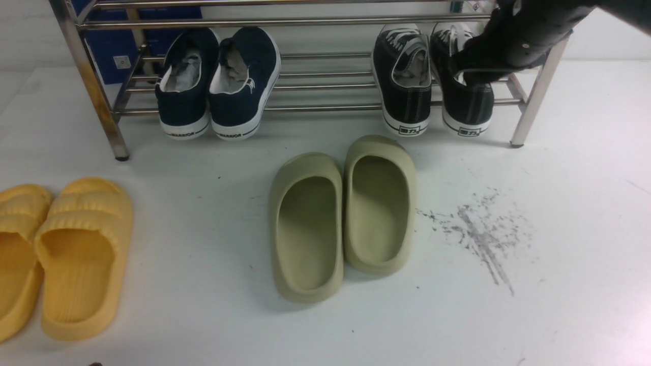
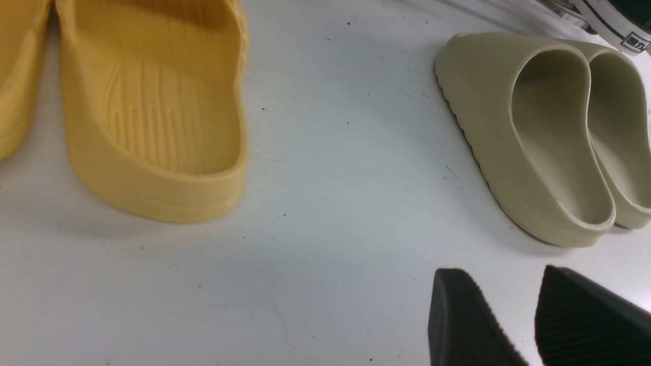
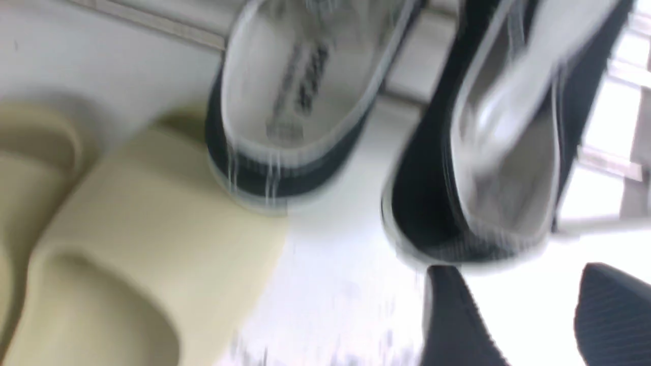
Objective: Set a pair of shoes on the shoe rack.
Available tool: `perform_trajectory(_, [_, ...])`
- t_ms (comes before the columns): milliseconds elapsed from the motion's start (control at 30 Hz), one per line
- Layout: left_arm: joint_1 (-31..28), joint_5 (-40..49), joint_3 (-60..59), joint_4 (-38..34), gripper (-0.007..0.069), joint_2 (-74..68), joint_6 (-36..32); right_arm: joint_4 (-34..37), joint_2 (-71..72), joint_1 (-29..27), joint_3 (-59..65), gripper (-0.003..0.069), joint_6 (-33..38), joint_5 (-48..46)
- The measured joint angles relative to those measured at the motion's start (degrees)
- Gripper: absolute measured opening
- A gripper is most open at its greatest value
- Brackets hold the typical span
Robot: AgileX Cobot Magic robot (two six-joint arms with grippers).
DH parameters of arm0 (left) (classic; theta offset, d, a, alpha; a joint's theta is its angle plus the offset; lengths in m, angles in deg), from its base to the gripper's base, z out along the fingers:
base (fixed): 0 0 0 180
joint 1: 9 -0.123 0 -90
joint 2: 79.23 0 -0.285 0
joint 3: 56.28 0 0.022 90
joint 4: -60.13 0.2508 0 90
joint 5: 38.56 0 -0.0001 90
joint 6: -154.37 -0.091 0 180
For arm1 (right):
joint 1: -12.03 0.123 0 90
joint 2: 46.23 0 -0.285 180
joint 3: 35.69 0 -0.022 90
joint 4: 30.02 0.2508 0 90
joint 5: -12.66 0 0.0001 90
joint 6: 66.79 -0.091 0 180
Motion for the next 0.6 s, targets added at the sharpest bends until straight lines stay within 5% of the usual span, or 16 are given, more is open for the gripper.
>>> perform_trajectory(267, [0.0, 0.0, 0.0, 0.0, 0.0237, 0.0, 0.0, 6.72, 9.67, 0.06, 5.04, 0.0, -0.29, -10.3])
perform_trajectory(600, [0.0, 0.0, 0.0, 0.0, 0.0239, 0.0, 0.0, 10.31, 29.2, 0.52, 25.67, -0.0004, -0.29, -7.18])
